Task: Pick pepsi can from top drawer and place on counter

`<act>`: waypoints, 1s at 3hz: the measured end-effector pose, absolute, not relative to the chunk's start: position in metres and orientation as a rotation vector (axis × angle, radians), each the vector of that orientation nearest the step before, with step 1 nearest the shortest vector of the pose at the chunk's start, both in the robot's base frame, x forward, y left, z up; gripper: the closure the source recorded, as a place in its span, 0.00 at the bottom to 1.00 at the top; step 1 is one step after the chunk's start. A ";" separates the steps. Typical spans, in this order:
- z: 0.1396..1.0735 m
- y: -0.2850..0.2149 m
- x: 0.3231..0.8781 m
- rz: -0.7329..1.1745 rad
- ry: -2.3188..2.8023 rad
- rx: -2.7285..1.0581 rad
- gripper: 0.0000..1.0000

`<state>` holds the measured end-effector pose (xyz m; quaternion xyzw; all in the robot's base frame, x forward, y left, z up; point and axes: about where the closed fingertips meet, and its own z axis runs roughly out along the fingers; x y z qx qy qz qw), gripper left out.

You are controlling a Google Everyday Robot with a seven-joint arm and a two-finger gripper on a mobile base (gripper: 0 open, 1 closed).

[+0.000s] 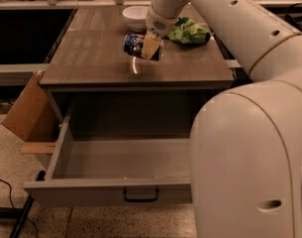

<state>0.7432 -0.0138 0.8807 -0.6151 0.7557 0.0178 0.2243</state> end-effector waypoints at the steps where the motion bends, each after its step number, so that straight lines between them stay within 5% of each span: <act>1: 0.875 -0.011 0.747 0.038 2.123 -1.699 0.50; 3: 0.882 -0.011 0.745 0.010 2.115 -1.712 0.04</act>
Offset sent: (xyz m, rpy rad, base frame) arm 0.0084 0.0028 0.0013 -0.0364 0.0111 -0.0309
